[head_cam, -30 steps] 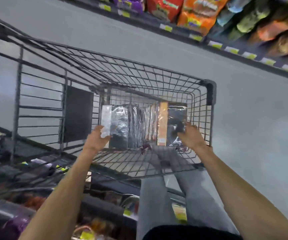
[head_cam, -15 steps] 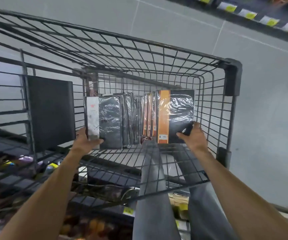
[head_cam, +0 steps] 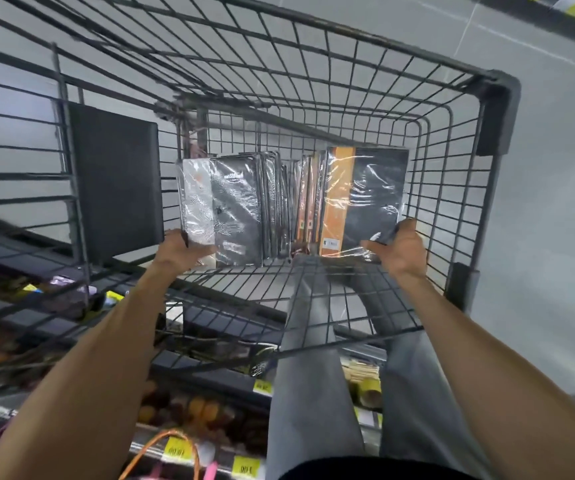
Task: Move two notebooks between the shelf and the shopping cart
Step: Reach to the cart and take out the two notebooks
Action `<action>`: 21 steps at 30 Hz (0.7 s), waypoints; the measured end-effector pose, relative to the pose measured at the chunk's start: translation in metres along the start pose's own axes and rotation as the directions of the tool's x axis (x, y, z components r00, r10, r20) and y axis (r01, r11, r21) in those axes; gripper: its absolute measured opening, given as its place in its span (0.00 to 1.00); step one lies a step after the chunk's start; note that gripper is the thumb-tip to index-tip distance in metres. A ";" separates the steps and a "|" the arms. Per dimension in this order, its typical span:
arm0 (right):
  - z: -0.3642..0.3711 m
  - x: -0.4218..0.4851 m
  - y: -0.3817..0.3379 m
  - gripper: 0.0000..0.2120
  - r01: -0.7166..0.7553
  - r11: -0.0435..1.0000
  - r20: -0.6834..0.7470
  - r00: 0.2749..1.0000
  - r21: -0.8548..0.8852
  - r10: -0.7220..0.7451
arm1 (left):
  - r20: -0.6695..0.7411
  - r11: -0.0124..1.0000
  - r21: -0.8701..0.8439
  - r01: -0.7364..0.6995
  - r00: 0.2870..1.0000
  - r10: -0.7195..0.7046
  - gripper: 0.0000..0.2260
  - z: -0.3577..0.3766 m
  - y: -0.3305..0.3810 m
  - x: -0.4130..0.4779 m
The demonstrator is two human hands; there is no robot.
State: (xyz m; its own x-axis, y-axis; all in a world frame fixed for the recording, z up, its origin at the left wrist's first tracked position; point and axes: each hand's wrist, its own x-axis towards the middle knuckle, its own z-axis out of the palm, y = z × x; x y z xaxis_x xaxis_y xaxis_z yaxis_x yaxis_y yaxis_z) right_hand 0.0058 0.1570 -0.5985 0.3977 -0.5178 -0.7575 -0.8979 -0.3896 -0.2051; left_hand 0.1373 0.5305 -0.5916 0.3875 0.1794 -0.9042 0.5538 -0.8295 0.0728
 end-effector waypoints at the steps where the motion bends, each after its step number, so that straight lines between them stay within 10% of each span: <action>1: -0.001 -0.002 -0.001 0.29 -0.004 1.000 0.012 1.000 0.021 0.004 | 0.008 1.000 -0.011 -0.004 1.000 0.004 0.21 -0.002 -0.001 -0.005; 10: -0.017 -0.032 -0.014 0.19 0.051 0.987 0.119 0.990 0.150 -0.069 | 0.003 0.949 -0.301 -0.097 0.995 0.102 0.33 -0.012 0.007 -0.048; 21: -0.057 -0.080 -0.049 0.22 0.173 0.869 0.111 0.962 0.463 -0.251 | -0.132 0.761 -0.556 -0.333 0.940 0.315 0.24 -0.019 0.027 -0.126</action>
State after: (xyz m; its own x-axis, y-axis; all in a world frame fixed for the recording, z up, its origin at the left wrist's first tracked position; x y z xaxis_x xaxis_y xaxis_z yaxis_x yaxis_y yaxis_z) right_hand 0.0287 0.1742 -0.4922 0.5867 -0.3152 -0.7459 -0.7990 -0.0752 -0.5967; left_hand 0.1174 0.4952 -0.4682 0.6359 -0.0224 -0.7714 0.7025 -0.3969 0.5907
